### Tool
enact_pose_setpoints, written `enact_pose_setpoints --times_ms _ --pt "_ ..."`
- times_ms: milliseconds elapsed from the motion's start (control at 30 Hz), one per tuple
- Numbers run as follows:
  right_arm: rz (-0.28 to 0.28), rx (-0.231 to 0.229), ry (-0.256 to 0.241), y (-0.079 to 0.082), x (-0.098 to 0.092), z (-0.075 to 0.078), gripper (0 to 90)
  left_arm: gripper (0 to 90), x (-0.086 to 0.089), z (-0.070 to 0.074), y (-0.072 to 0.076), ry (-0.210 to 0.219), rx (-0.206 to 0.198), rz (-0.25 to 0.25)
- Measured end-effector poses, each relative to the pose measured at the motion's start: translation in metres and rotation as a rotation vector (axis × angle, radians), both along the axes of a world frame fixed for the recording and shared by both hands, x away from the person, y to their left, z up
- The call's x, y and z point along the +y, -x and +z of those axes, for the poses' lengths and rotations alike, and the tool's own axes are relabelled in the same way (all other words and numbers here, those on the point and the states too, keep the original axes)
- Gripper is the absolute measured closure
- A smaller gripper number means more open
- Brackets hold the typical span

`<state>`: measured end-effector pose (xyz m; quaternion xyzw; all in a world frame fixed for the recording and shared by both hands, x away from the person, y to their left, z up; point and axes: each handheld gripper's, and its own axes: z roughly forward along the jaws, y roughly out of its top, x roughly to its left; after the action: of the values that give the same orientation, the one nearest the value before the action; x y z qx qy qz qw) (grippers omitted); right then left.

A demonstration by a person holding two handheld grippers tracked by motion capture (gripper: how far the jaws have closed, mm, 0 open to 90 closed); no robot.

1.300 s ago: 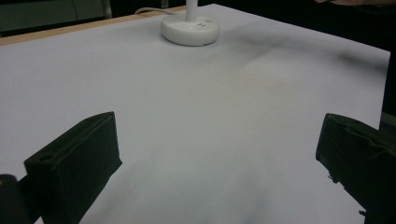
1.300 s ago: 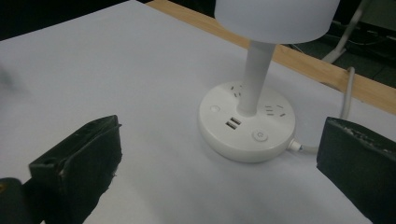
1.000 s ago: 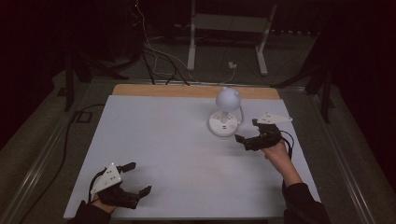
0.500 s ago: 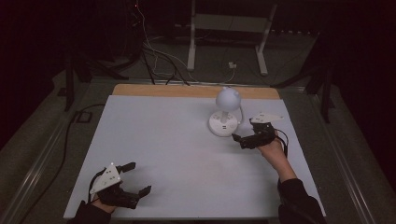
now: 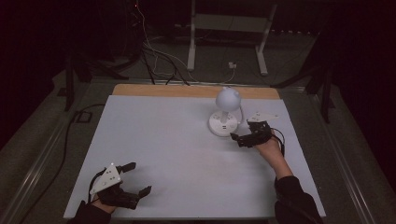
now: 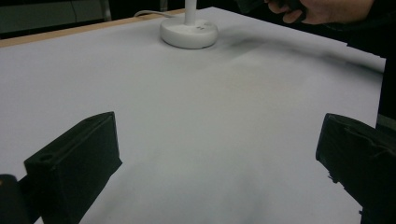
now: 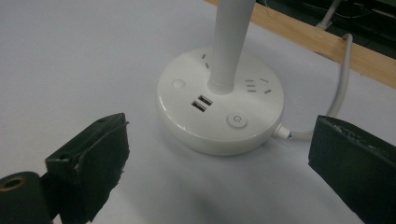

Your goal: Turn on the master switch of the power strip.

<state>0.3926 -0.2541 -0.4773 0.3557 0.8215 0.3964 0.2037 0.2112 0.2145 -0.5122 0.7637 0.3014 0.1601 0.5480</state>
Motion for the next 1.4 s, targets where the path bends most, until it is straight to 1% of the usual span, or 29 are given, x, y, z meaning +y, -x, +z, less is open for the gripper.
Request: enact_pose_setpoints --times_ms 33,100,133,167,200,233,267,333,367,400,433,467,500,533,567,667,733,767,800,833,867,933,967,1067,1133,1167,1267,1333,1400 --pt "0.003 0.001 0.002 0.000 0.000 -0.001 5.2 0.2 0.000 0.000 0.000 0.001 0.001 0.001" --pt "-0.001 0.001 0.011 -0.001 0.001 -0.004 10.3 0.2 0.000 0.000 0.000 0.001 0.002 0.001" --pt "-0.005 -0.002 0.015 -0.002 0.002 -0.005 15.3 0.2 0.000 0.000 0.000 0.002 0.002 -0.001" --pt "-0.005 -0.002 0.015 -0.002 0.002 -0.005 15.3 0.2 0.000 0.000 0.000 0.001 0.002 0.000" --pt "-0.009 -0.006 0.020 -0.002 0.002 -0.006 17.7 0.2 0.000 0.000 0.000 0.000 0.001 -0.001" --pt "-0.016 -0.012 0.027 -0.003 0.003 -0.008 23.1 0.2 0.000 0.000 0.000 0.000 0.001 -0.001" --pt "-0.016 -0.012 0.027 -0.003 0.003 -0.008 23.1 0.2 0.000 0.000 0.000 0.001 0.002 -0.001" --pt "-0.033 -0.025 0.041 -0.005 0.005 -0.010 28.2 0.2 0.000 -0.001 0.000 0.000 0.002 0.000" --pt "-0.033 -0.025 0.041 -0.005 0.005 -0.010 28.2 0.2 0.000 -0.001 0.000 0.001 0.003 0.000" --pt "-0.037 -0.027 0.039 -0.006 0.005 -0.011 34.2 0.2 0.000 -0.001 0.000 0.002 0.003 0.001" --pt "-0.037 -0.027 0.039 -0.006 0.005 -0.011 34.2 0.2 0.000 -0.001 0.000 0.002 0.003 0.000" --pt "-0.040 -0.023 0.038 -0.007 0.007 -0.013 41.0 0.2 0.000 -0.001 0.000 0.002 0.004 0.000" --pt "-0.040 -0.023 0.038 -0.007 0.007 -0.013 41.0 0.2 0.000 -0.001 0.000 0.002 0.003 0.000" --pt "-0.042 -0.029 0.043 -0.008 0.008 -0.014 44.7 0.2 0.000 -0.001 0.000 0.002 0.003 0.000" --pt "-0.042 -0.029 0.043 -0.008 0.008 -0.014 44.7 0.2 0.000 -0.001 0.000 0.003 0.004 -0.001" --pt "-0.057 -0.043 0.055 -0.010 0.012 -0.017 54.6 0.2 0.000 -0.001 -0.001 0.003 0.005 -0.001" --pt "-0.065 -0.043 0.053 -0.012 0.013 -0.017 59.8 0.2 0.000 -0.001 0.000 0.003 0.006 -0.001" --pt "-0.065 -0.043 0.053 -0.012 0.013 -0.017 59.8 0.2 0.000 -0.001 0.000 0.003 0.005 -0.001" --pt "-0.062 -0.043 0.044 -0.013 0.014 -0.018 66.5 0.2 0.000 -0.001 -0.001 0.003 0.005 -0.001" --pt "-0.062 -0.043 0.044 -0.013 0.014 -0.018 66.5 0.2 0.000 -0.001 -0.001 0.003 0.004 -0.001" --pt "-0.060 -0.043 0.038 -0.015 0.014 -0.017 71.6 0.2 0.000 -0.001 -0.001 0.003 0.005 -0.002" --pt "-0.060 -0.046 0.042 -0.016 0.015 -0.017 74.7 0.2 0.001 -0.001 -0.001 0.007 0.008 0.001" --pt "-0.049 -0.043 0.032 -0.017 0.015 -0.017 76.7 0.2 0.001 -0.001 -0.001 0.008 0.009 0.001" --pt "-0.049 -0.052 0.055 -0.019 0.017 -0.018 88.3 0.2 0.001 -0.001 -0.001 0.009 0.010 0.002" --pt "-0.051 -0.058 0.062 -0.019 0.018 -0.019 89.8 0.2 0.001 -0.001 -0.001 0.007 0.010 0.003" --pt "-0.063 -0.063 0.075 -0.021 0.019 -0.019 89.9 0.2 0.001 -0.001 -0.001 0.008 0.010 0.002" --pt "-0.073 -0.056 0.094 -0.025 0.021 -0.021 90.0 0.2 0.001 -0.002 -0.001 0.004 0.011 0.002" --pt "-0.075 -0.052 0.094 -0.027 0.022 -0.021 90.0 0.2 0.001 -0.002 -0.001 0.005 0.012 0.001" --pt "-0.080 -0.041 0.105 -0.029 0.024 -0.023 90.0 0.2 0.001 -0.002 -0.001 0.005 0.013 0.001"
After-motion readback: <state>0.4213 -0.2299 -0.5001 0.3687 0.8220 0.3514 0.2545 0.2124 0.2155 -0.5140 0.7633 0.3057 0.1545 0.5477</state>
